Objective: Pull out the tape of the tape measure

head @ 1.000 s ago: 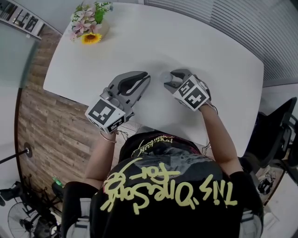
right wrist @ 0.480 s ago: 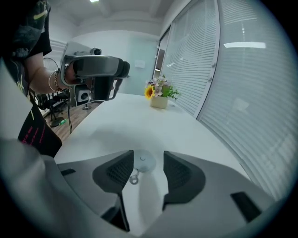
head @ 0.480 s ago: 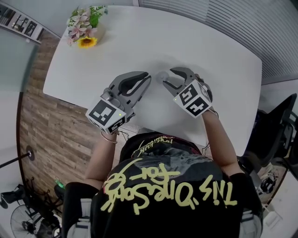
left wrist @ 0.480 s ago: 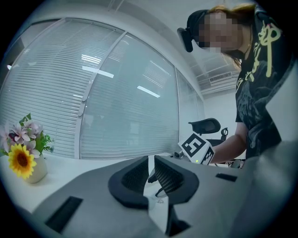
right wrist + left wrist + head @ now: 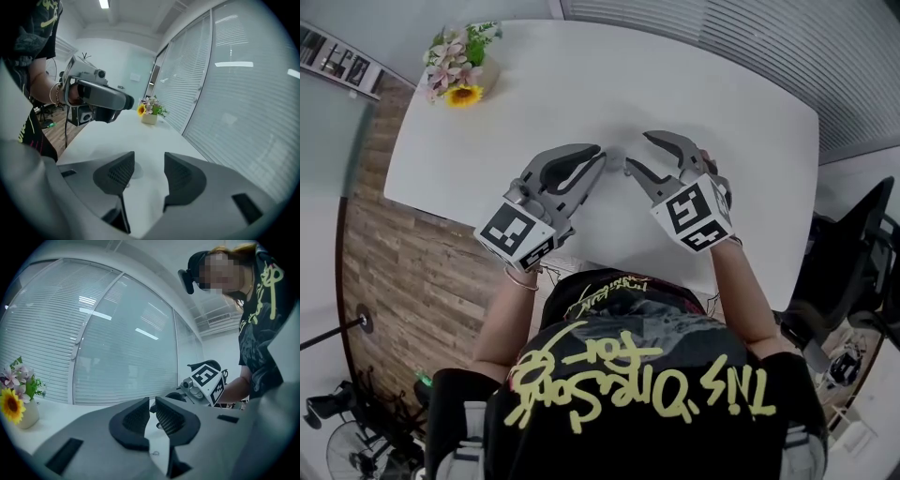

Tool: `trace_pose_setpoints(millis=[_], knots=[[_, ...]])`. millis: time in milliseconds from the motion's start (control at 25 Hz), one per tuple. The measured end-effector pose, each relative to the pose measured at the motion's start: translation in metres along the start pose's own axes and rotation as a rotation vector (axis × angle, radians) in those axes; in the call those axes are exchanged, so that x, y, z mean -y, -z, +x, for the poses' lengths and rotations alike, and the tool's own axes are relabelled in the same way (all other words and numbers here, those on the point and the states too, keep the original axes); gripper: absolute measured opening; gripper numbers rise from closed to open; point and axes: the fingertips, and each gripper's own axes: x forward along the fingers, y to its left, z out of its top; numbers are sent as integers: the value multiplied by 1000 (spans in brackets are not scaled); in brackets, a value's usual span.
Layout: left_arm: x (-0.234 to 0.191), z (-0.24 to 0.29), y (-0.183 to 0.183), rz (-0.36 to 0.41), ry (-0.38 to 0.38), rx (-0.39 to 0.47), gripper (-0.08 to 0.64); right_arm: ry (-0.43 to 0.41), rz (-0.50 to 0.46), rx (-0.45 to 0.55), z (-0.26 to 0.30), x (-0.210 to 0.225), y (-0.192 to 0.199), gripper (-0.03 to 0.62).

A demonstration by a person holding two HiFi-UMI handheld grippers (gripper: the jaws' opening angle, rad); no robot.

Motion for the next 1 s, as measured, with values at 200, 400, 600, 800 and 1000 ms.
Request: trace_pose_setpoints(millis=[200, 400, 600, 800, 1000], knots=[[6, 6, -6, 11, -2, 3, 34, 67, 15, 118, -21, 13, -15, 202], [12, 12, -12, 19, -6, 15, 34, 111, 14, 217, -43, 23, -27, 202], [22, 18, -21, 31, -11, 37, 34, 145, 45, 313, -71, 33, -37, 202], [30, 22, -31, 45, -22, 58, 34, 160, 130, 413, -99, 45, -50, 202], [41, 25, -37, 52, -44, 72, 34, 155, 168, 516, -124, 50, -55, 202]])
